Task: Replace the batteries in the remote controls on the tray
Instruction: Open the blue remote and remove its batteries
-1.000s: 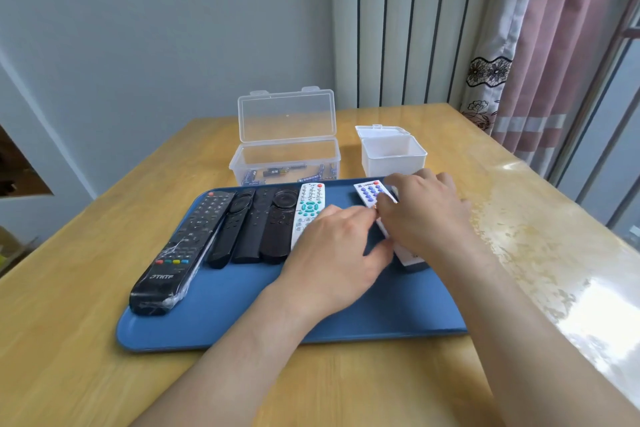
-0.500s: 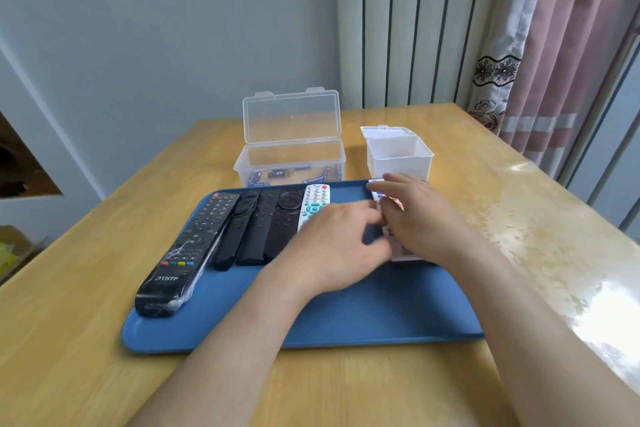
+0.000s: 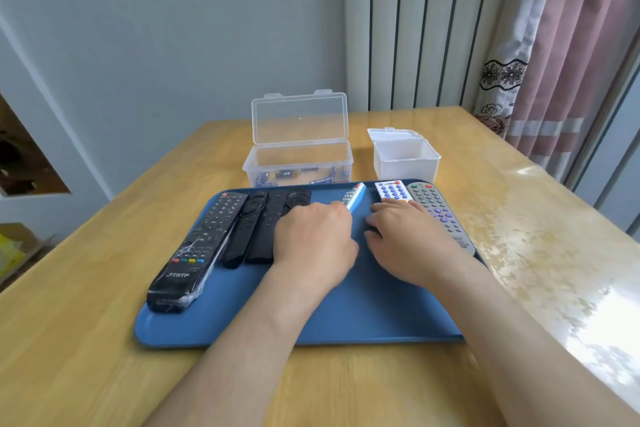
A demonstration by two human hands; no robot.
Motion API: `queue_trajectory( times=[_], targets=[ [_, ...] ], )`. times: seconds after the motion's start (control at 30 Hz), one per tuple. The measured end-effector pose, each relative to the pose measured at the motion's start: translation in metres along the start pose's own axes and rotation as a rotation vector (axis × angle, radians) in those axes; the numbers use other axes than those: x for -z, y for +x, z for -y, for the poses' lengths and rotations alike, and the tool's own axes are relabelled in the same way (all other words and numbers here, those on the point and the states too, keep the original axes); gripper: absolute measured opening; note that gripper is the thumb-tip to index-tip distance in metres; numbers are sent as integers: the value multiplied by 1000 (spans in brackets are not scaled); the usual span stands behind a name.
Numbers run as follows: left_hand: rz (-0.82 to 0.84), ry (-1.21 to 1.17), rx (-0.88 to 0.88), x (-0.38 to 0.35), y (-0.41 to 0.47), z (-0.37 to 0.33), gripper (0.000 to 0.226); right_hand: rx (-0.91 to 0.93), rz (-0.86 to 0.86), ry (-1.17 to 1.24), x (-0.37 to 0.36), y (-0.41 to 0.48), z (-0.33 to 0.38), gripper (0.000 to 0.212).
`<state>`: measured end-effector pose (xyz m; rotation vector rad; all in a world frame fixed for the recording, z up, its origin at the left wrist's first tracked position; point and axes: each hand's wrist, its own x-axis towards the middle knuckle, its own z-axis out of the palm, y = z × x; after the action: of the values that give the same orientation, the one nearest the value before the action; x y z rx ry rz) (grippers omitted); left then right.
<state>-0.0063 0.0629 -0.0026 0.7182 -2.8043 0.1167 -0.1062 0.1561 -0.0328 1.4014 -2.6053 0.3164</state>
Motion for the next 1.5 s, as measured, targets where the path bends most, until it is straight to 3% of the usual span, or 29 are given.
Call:
queue_trajectory(
  times=[0.1,0.17,0.27,0.33,0.4,0.5,0.7,1.1,1.2,1.3,1.4,1.5],
  targets=[
    [-25,-64,28,-6,5,7,20,61,-128,143,-1,3,4,25],
    [-35,-233,81,-7,11,15,17,-2,-219,283,1,3,7,26],
    [-4,-958,218,-6,17,22,5,-233,-289,697,13,2,15,34],
    [43,-1413,263,-5,16,18,15,-311,-258,1154,21,2,22,28],
    [45,-1646,264,-4,15,14,22,-427,-156,1576,28,-1,29,20],
    [38,-1775,224,-2,13,9,23,-485,17,1783,32,-4,35,24],
    [-55,-1518,88,-2,8,0,23,-516,51,2031,34,-4,34,29],
    [-335,-1144,-42,-10,8,0,29,-421,62,2036,32,-3,28,44],
    [-456,-961,-96,-9,6,-2,39,-436,63,2029,32,-4,26,41],
    [-552,-842,-263,-9,2,-6,53,-440,27,2101,32,-4,26,39],
    [-574,-739,-384,-12,1,-9,35,-450,-71,2181,33,-3,27,47],
    [-548,-705,-351,-17,5,-6,28,-409,-36,2160,35,-5,28,41]
  ],
)
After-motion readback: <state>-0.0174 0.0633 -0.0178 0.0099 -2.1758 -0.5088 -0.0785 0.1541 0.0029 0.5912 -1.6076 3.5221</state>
